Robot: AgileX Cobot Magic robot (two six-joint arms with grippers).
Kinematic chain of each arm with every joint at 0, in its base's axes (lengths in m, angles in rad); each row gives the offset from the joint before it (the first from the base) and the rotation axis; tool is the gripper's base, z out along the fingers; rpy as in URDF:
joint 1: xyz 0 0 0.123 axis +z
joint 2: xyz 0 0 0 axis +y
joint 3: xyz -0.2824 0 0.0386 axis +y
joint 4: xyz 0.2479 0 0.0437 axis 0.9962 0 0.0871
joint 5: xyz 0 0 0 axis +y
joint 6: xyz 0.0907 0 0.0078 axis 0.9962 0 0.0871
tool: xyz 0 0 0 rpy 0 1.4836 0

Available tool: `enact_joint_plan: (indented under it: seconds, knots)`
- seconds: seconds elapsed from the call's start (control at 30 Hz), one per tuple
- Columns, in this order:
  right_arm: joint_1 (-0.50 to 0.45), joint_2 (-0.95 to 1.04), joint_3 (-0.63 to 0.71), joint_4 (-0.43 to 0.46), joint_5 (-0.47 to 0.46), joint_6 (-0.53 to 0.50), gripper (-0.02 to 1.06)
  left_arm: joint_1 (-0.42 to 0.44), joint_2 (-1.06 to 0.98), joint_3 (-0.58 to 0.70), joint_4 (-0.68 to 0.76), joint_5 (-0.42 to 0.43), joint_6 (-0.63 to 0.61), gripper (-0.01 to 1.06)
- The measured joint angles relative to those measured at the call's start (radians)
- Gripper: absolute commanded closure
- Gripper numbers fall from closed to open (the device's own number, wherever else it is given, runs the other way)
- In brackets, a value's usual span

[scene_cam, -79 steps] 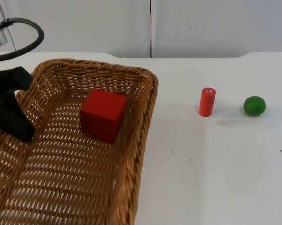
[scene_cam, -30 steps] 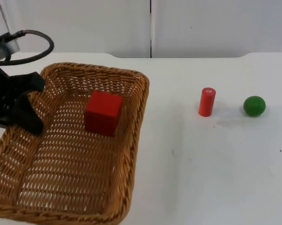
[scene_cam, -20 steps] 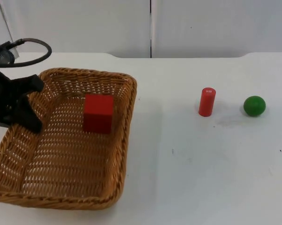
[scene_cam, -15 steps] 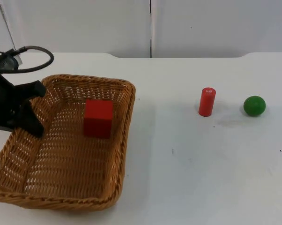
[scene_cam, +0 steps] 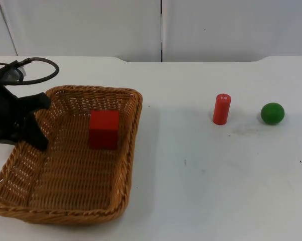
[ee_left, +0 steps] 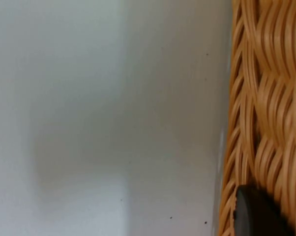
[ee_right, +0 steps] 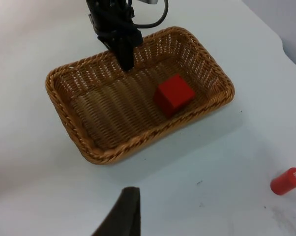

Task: Pick up the basket with the left hand and place the object to the left of the red cylinder into the basket with the right hand.

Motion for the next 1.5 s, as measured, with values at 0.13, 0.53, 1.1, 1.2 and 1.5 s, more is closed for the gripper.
enact_joint_plan:
  seconds: [0.13, 0.53, 1.1, 1.2, 1.5]
  knots:
    - [0.0, 0.0, 0.0, 0.0, -0.002, 0.0, 0.1, 0.0, 0.0, 0.0, -0.002, 0.0, 0.0, 1.05]
    - [0.0, 0.0, 0.0, 0.0, -0.002, -0.002, 0.1, 0.0, 0.0, 0.0, -0.008, 0.008, -0.006, 0.56]
    - [0.0, 0.0, 0.0, 0.0, -0.002, -0.001, 0.1, 0.0, -0.153, -0.002, 0.145, -0.057, -0.088, 0.22]
    - [0.0, 0.0, 0.0, 0.0, -0.002, -0.001, 0.1, 0.0, -0.226, -0.002, 0.218, -0.057, -0.144, 0.22]
    - [0.0, 0.0, 0.0, 0.0, -0.008, -0.001, 0.1, 0.0, -0.401, -0.002, 0.296, -0.02, -0.246, 0.22]
